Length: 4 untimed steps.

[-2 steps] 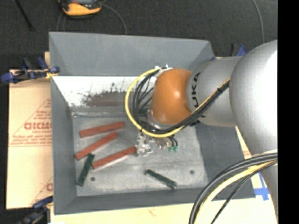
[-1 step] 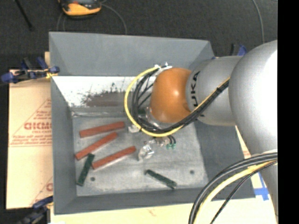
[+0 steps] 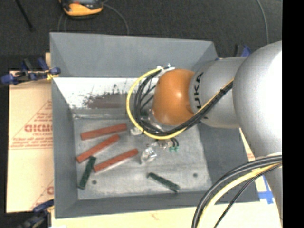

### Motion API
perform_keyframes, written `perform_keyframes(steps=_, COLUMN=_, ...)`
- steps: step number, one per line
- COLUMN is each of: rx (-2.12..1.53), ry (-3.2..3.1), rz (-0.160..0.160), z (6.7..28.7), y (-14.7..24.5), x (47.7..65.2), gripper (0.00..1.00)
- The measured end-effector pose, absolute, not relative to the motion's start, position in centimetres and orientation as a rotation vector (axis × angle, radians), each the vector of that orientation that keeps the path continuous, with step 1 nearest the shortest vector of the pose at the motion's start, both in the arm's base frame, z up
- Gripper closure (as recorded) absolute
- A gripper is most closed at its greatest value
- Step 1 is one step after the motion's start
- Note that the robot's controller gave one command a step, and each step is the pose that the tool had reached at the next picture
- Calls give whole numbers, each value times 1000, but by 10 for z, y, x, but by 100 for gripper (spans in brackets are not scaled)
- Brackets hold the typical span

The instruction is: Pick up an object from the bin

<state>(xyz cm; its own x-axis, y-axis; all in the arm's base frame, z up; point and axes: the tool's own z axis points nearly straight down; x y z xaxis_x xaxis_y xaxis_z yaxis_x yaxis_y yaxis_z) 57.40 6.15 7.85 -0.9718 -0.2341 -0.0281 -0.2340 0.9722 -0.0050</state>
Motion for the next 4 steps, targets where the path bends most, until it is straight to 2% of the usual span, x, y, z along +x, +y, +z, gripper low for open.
perform_keyframes(steps=1, rx=-913, ry=3002, rz=-16, z=80, y=105, x=550, gripper=100)
perform_keyframes(steps=2, rx=-913, ry=3002, rz=-16, z=80, y=105, x=550, gripper=100)
perform_keyframes(steps=3, rx=-921, ry=2999, rz=0, z=91, y=60, x=508, gripper=100)
perform_keyframes(steps=4, rx=-1180, ry=2906, rz=2, z=220, y=129, x=575, gripper=100)
